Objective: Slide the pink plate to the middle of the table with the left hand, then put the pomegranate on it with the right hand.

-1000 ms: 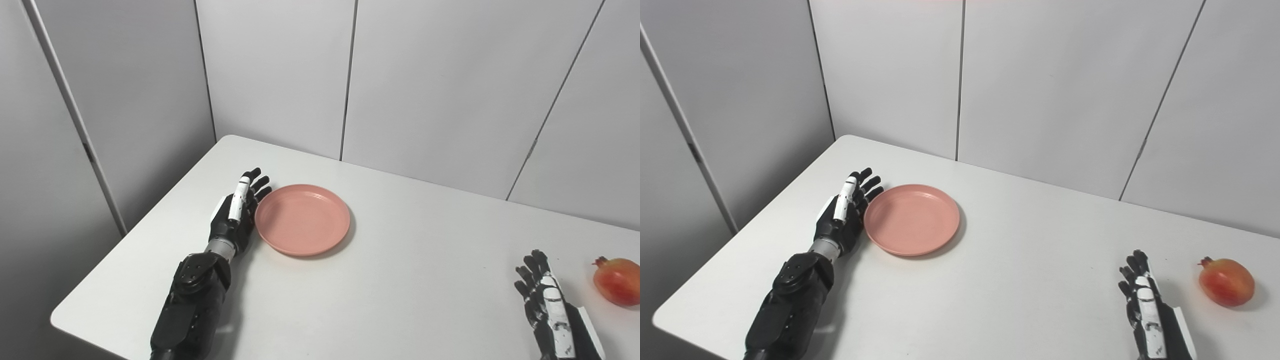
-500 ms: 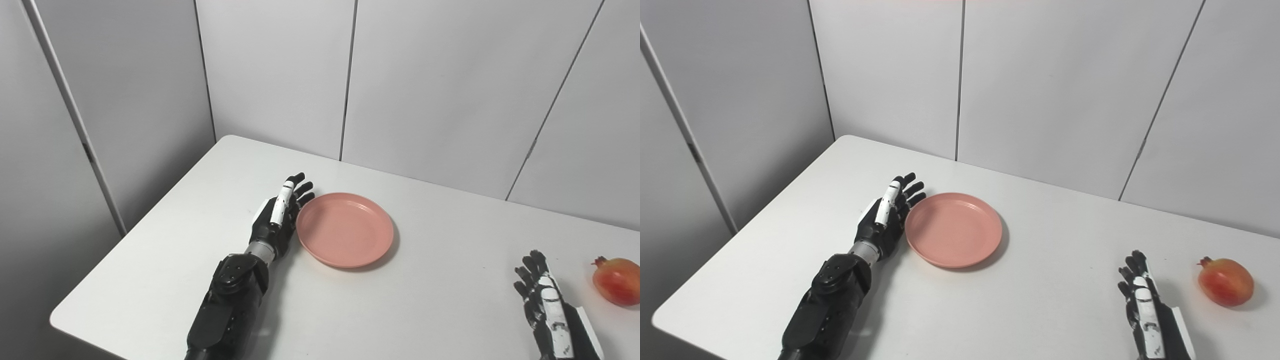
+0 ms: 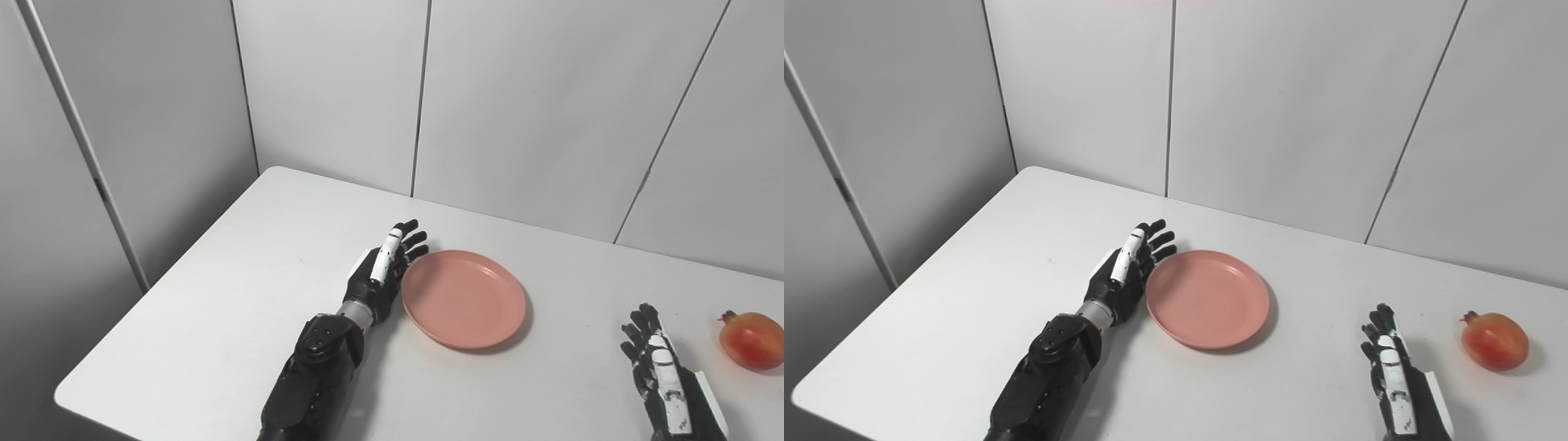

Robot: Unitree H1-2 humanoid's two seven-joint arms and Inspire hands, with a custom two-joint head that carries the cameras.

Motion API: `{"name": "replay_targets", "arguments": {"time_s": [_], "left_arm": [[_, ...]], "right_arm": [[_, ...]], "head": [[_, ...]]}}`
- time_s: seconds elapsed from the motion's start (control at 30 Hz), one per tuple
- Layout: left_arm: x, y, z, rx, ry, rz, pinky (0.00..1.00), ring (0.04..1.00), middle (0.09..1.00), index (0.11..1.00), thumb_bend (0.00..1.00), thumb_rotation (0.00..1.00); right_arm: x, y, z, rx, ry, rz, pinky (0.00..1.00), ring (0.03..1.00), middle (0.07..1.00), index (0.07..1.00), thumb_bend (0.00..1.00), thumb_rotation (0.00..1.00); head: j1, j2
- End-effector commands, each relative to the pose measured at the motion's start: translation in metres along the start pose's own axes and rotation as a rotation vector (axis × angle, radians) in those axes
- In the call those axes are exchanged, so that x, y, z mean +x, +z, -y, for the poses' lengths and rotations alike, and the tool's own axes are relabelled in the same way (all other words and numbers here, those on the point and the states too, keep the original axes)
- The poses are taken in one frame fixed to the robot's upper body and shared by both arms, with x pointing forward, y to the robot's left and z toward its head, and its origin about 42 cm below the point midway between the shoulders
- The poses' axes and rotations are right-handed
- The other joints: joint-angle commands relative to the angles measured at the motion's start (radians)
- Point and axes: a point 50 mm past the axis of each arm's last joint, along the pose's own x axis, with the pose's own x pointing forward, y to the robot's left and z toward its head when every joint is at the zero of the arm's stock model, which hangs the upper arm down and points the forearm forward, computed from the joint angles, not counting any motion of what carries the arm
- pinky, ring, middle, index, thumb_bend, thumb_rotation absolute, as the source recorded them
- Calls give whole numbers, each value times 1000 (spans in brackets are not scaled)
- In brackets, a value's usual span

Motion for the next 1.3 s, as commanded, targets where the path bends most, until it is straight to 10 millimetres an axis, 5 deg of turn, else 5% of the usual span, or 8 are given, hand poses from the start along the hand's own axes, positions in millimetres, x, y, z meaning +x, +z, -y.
{"name": "replay_targets", "arguments": {"time_s": [0.0,0.57,0.93,1.27], "left_arm": [[12,11,12,17,-35,25,917,919,926,918,382,1000],[0,6,46,-7,-113,23,907,913,922,918,388,1000],[-14,8,58,7,-173,9,908,914,926,923,401,1000],[-21,4,59,-2,-173,1,904,912,924,915,396,1000]], "right_arm": [[10,19,-2,-5,2,85,1000,1000,1000,1000,173,1000],[11,23,-11,-31,-11,79,958,975,997,1000,221,1000],[13,23,-22,-30,-8,71,974,975,994,1000,257,1000],[14,23,-24,-21,-22,64,994,974,992,1000,260,1000]], "head": [[-12,4],[-117,41],[-209,63],[-221,73]]}}
